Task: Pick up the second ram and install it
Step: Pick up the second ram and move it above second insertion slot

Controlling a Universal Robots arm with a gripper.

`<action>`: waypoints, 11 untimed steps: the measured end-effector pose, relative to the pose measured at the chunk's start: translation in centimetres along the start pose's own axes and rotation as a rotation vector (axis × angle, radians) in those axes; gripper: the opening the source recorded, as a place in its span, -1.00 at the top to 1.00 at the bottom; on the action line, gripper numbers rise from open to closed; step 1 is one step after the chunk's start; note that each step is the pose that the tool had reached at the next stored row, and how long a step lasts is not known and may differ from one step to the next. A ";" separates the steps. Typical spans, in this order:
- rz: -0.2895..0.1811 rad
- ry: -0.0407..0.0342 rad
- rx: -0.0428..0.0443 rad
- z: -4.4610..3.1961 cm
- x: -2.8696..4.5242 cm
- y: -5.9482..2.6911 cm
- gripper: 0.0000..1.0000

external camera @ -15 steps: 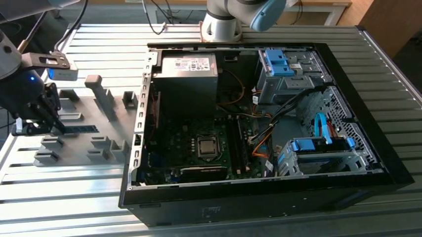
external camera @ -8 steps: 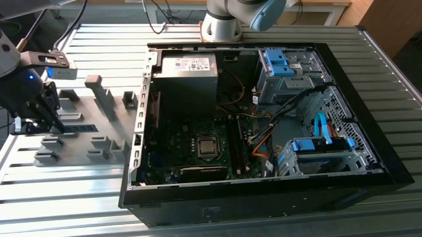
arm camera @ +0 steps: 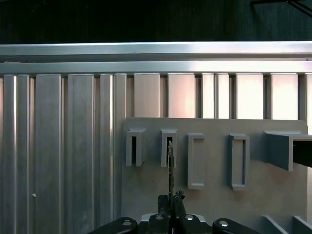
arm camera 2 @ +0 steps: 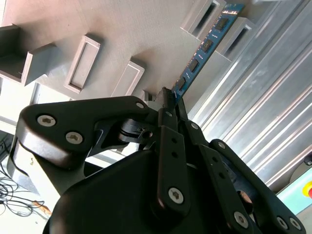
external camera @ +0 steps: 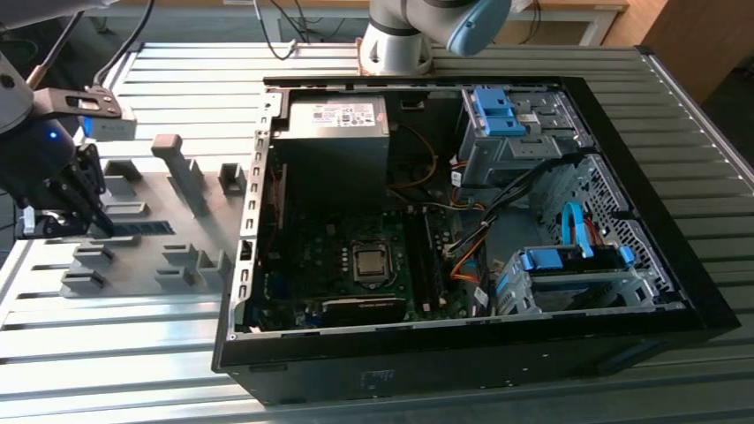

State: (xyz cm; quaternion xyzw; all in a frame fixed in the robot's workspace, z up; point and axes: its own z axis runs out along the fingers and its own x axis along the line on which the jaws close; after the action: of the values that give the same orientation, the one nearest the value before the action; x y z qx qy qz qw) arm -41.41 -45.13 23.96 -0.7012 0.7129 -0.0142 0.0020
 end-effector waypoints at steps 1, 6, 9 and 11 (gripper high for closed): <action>0.000 -0.0001 0.0002 -0.02 0.00 0.00 0.72; 0.000 -0.0001 0.0001 -0.19 0.00 -0.01 0.72; 0.000 -0.0001 0.0001 -0.26 0.00 -0.01 0.72; 0.000 -0.0001 0.0001 -0.30 0.00 -0.01 0.72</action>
State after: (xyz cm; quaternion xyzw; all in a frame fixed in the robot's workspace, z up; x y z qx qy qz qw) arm -41.41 -45.13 24.26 -0.7012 0.7129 -0.0142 0.0021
